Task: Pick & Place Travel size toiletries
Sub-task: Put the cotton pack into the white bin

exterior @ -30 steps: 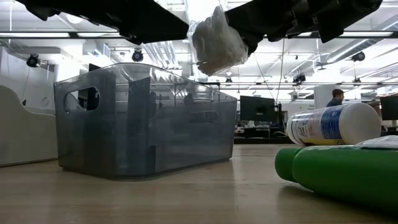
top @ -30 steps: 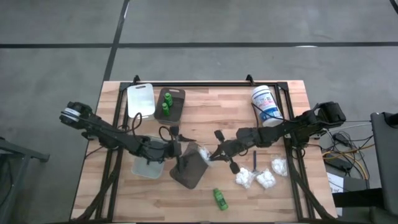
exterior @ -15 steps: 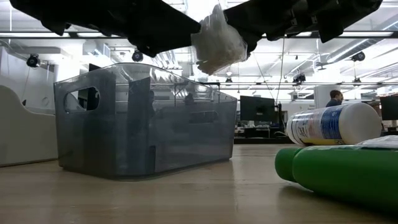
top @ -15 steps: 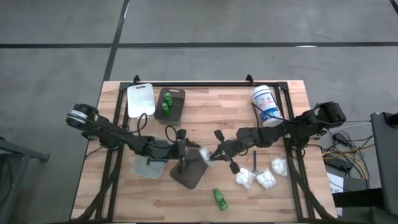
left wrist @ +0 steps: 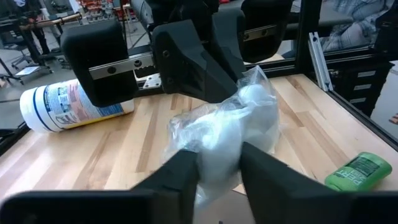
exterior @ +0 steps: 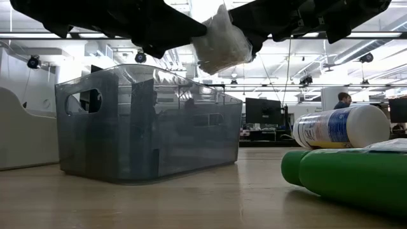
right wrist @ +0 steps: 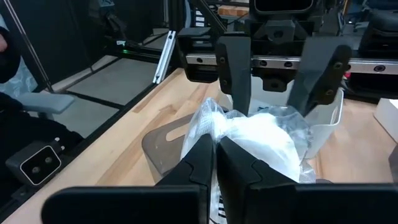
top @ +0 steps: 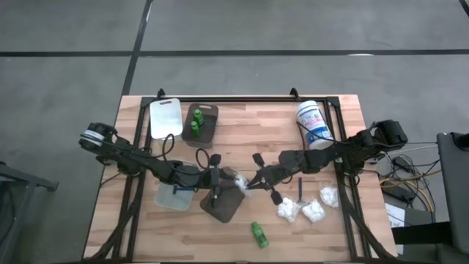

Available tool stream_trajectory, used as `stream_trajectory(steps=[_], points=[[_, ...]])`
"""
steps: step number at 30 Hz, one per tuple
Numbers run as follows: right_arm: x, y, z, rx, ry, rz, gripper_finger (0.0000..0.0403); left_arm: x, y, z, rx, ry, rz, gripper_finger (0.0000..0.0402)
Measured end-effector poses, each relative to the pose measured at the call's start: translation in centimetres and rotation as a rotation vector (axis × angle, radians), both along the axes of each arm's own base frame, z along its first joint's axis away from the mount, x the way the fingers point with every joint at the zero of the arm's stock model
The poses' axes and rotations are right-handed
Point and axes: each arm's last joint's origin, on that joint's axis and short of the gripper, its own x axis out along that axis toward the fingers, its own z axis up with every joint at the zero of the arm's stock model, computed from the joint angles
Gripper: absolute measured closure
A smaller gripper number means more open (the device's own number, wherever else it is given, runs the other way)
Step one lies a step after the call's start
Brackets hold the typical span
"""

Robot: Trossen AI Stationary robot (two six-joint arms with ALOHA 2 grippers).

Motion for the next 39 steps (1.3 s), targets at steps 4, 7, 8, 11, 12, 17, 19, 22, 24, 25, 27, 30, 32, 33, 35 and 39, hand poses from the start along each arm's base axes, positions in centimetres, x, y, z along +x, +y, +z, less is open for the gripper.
stream_trajectory(steps=[4, 7, 8, 11, 12, 17, 19, 22, 24, 25, 27, 30, 32, 33, 35, 39], points=[[0.0, 0.0, 0.0, -0.002, -0.001, -0.001, 0.0389, 0.0, 0.0, 0.0, 0.004, 0.001, -0.001, 0.0349], [0.0, 0.0, 0.0, -0.002, -0.001, 0.0, 0.038, 0.0, 0.0, 0.0, 0.004, 0.001, -0.001, 0.0386], [0.0, 0.0, 0.0, -0.001, 0.0, 0.0, 0.0377, 0.0, 0.0, 0.0, 0.004, 0.001, -0.001, 0.0391], [0.0, 0.0, 0.0, -0.001, 0.003, -0.001, 0.0368, 0.0, 0.0, 0.0, 0.003, 0.001, -0.001, 0.0386], [0.0, 0.0, 0.0, 0.0, 0.004, -0.001, 0.0364, 0.0, 0.0, 0.0, 0.001, 0.001, 0.0, 0.0383], [0.0, 0.0, -0.1, 0.031, 0.021, -0.01, 0.0336, 0.0, 0.0, 0.0, -0.003, 0.003, 0.0, 0.0386], [0.0, 0.0, -0.1, 0.043, 0.027, -0.014, 0.032, 0.0, 0.0, -0.1, -0.003, 0.004, 0.001, 0.039], [0.0, 0.0, -0.1, 0.043, 0.029, -0.014, 0.0295, -0.1, 0.0, 0.0, 0.0, 0.018, 0.001, 0.039], [0.0, -0.1, -0.1, 0.04, 0.028, -0.014, 0.0279, -0.3, 0.1, 0.1, 0.0, 0.026, 0.006, 0.0385], [0.0, -0.1, -0.1, 0.039, 0.027, -0.015, 0.0272, -0.4, 0.2, 0.3, -0.003, 0.028, 0.013, 0.0383], [0.0, -0.2, 0.0, 0.038, 0.026, -0.018, 0.0259, -0.7, 0.3, 0.7, -0.01, 0.03, 0.024, 0.038], [-0.1, -0.3, 0.1, 0.037, 0.022, -0.022, 0.0245, -1.2, 0.5, 1.3, -0.008, 0.034, 0.039, 0.038], [-0.1, -0.4, 0.1, 0.037, 0.019, -0.024, 0.0237, -1.5, 0.6, 1.6, -0.004, 0.042, 0.042, 0.0382], [-0.1, -0.4, 0.1, 0.035, 0.018, -0.025, 0.0234, -1.7, 0.7, 1.8, -0.004, 0.045, 0.042, 0.0382], [-0.1, -0.4, 0.1, 0.021, 0.013, -0.021, 0.0227, -2.0, 0.8, 2.1, -0.002, 0.05, 0.042, 0.0384], [0.0, -0.3, 0.2, 0.019, 0.01, -0.02, 0.0219, -2.6, 1.0, 2.8, 0.0, 0.045, 0.063, 0.0384]])
